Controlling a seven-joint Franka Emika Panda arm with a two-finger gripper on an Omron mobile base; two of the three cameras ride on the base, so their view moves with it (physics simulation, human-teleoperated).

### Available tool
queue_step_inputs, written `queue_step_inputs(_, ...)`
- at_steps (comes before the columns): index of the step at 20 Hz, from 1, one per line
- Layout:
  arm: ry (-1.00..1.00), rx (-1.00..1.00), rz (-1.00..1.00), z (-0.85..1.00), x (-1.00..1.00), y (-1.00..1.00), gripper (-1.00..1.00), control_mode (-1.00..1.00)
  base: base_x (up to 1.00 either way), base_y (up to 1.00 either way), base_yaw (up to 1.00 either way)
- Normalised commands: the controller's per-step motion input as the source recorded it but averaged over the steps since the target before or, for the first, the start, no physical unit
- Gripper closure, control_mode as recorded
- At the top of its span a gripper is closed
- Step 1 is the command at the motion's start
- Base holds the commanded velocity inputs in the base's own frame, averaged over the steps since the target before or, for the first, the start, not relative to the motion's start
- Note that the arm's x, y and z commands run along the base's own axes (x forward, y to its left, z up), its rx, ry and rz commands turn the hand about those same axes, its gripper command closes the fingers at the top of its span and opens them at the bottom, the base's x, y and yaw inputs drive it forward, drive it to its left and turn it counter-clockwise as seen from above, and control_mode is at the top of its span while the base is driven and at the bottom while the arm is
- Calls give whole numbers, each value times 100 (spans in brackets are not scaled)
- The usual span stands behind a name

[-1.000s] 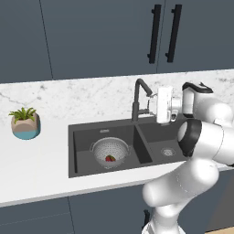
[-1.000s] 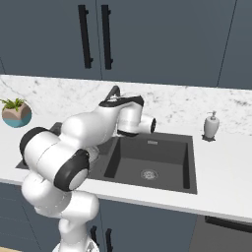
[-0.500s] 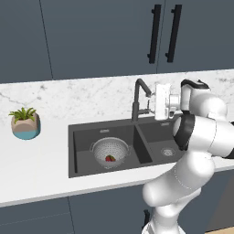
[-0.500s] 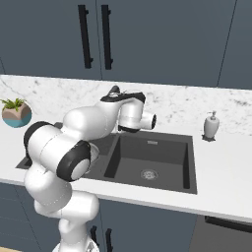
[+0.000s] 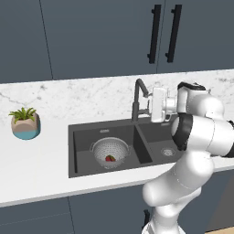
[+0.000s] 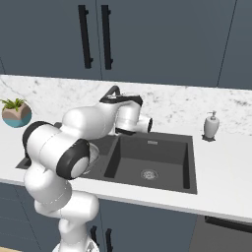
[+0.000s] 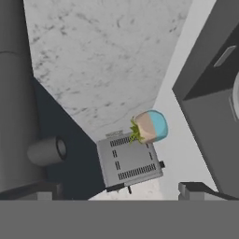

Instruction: Put the colander in the sink, put the mango in the colander, and turn on the sink faucet and pour water over the colander.

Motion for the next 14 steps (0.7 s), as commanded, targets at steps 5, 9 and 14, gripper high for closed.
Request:
queue_step_inputs(5,-1,0,0,-15,37,0,-100,-100,0,0,0)
queue_step_inputs(9,0,0,0,-4,44,0,-100,-100,0,0,0)
queue_step_inputs(14,0,0,0,-7,39,0,-100,-100,0,0,0)
